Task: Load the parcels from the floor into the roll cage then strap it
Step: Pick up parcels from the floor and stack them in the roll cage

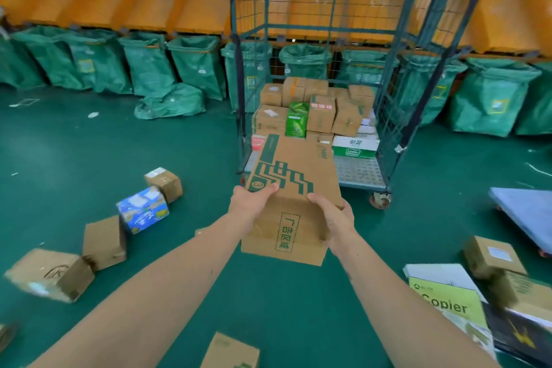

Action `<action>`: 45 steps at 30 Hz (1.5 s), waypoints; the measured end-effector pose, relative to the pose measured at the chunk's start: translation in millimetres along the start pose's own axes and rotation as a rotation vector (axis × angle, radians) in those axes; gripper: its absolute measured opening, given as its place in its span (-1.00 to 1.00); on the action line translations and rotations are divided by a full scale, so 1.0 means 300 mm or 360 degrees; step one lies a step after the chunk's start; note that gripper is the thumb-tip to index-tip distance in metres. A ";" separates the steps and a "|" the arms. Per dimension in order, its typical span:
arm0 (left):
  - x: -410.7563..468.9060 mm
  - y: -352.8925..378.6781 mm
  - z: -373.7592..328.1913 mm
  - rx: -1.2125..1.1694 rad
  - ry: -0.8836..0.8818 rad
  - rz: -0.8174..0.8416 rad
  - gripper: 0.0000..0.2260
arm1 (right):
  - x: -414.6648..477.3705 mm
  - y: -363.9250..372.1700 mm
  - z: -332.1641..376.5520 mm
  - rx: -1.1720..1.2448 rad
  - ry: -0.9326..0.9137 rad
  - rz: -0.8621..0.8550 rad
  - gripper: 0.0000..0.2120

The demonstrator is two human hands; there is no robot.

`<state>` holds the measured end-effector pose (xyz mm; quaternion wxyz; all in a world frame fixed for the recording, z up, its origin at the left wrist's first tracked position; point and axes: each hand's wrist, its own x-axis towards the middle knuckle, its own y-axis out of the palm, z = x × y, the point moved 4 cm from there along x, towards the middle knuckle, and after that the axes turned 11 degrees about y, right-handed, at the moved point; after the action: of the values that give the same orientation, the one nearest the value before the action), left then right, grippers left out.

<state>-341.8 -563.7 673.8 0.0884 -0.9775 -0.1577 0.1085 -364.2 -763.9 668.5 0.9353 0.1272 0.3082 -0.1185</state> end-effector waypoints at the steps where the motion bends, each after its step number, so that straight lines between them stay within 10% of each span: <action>1: 0.028 0.030 -0.015 -0.0027 0.0013 0.0036 -0.21 | 0.018 -0.009 0.025 0.0009 -0.0010 -0.0031 -0.38; 26: 1.142 1.258 -0.484 -0.0312 0.0024 0.0331 -0.53 | 1.257 -0.338 1.070 0.0096 -0.0157 -0.0296 -0.33; 31: 1.383 1.467 -0.540 -0.0298 -0.0001 0.0351 -0.57 | 1.511 -0.367 1.245 0.0121 -0.0163 -0.0316 -0.03; 45: 2.328 2.080 -0.832 -0.0219 0.0004 0.0595 -0.49 | 2.360 -0.329 1.932 0.0129 -0.0278 -0.0532 -0.21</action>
<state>545.8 -952.9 655.9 0.0000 -0.9936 0.0197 0.1109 476.3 -1138.2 673.5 0.9199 0.1010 0.2376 -0.2950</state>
